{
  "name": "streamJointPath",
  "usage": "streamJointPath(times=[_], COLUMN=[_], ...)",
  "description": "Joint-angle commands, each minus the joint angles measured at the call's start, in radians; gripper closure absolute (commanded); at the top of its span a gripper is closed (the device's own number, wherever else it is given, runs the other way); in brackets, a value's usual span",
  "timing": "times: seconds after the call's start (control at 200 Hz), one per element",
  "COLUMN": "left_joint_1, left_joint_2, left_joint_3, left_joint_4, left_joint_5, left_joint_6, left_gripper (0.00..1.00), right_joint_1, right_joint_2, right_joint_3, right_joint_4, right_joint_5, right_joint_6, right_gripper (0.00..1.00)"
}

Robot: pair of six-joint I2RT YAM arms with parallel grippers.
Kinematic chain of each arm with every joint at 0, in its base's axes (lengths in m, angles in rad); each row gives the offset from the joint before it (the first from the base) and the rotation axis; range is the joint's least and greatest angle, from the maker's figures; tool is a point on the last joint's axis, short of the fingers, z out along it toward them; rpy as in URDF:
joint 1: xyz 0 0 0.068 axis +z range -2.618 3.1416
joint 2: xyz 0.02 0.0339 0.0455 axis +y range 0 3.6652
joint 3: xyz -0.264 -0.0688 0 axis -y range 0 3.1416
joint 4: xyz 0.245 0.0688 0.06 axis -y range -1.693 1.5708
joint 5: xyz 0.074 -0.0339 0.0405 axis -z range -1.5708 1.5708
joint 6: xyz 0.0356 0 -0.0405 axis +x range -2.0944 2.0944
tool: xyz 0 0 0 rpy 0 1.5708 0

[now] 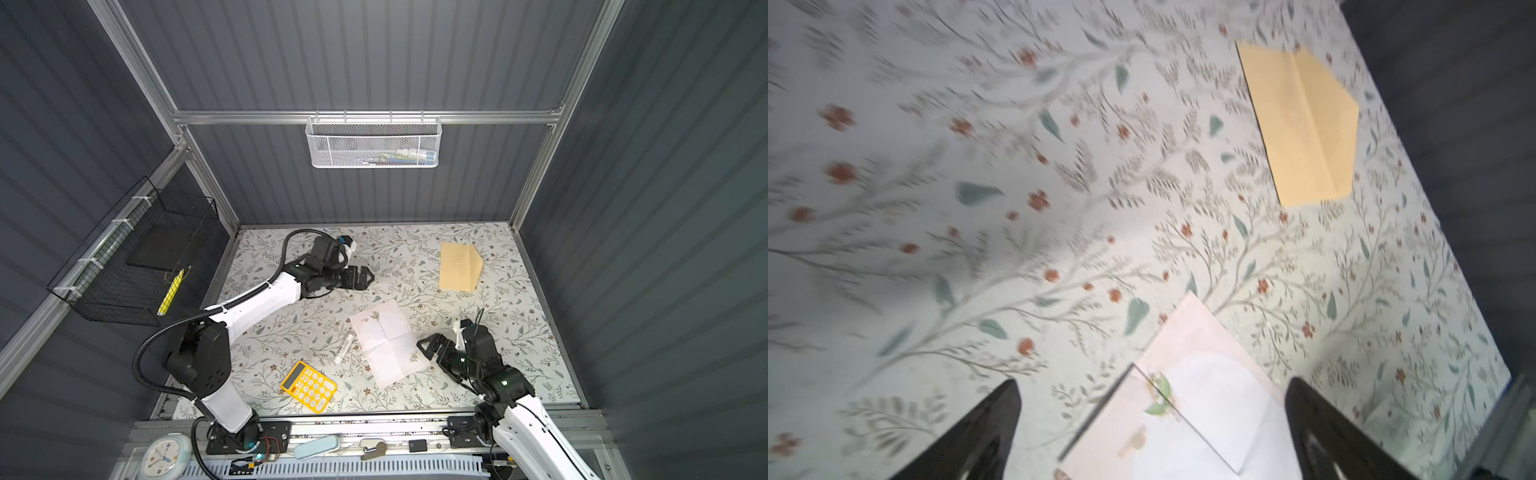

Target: Place the letter into the envelope and seal it

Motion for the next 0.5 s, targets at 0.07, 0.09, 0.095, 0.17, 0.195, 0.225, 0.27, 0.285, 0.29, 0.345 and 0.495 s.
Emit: streamJointPath(times=[0.07,0.09,0.095,0.17,0.195,0.225,0.27,0.285,0.29,0.345,0.495], left_joint_1=[-0.063,-0.077,-0.081,-0.112,-0.115,-0.117,-0.118,-0.121,-0.122,-0.127,-0.14], left_joint_2=[0.063,0.074,0.078,0.126,0.14,0.154,0.172,0.178,0.181,0.203,0.251], left_joint_3=[0.05,0.057,0.058,0.079,0.116,0.123,0.127,0.129,0.13,0.143,0.144], left_joint_4=[-0.063,-0.066,-0.068,-0.093,-0.093,-0.088,-0.085,-0.088,-0.089,-0.108,-0.133], left_joint_5=[0.021,0.005,0.001,-0.022,-0.016,-0.008,-0.007,-0.007,-0.009,-0.005,0.002], left_joint_6=[0.013,0.02,0.022,0.037,0.036,0.034,0.036,0.036,0.038,0.047,0.071], left_gripper=[0.17,0.19,0.2,0.28,0.3,0.33,0.37,0.39,0.39,0.45,0.53], right_joint_1=[0.058,0.064,0.064,0.083,0.086,0.087,0.091,0.093,0.093,0.1,0.123], right_joint_2=[-0.052,-0.045,-0.044,-0.015,-0.001,0.015,0.046,0.062,0.066,0.112,0.229], right_joint_3=[-0.042,-0.046,-0.047,-0.059,-0.066,-0.072,-0.08,-0.082,-0.082,-0.081,-0.06], right_joint_4=[-0.049,-0.044,-0.043,-0.027,-0.011,0.013,0.05,0.061,0.066,0.093,0.165], right_joint_5=[0.025,0.024,0.024,0.072,0.079,0.082,0.086,0.088,0.088,0.104,0.162], right_joint_6=[0.162,0.163,0.163,0.169,0.173,0.176,0.182,0.182,0.183,0.183,0.182], right_gripper=[0.06,0.07,0.07,0.1,0.11,0.12,0.14,0.15,0.15,0.17,0.2])
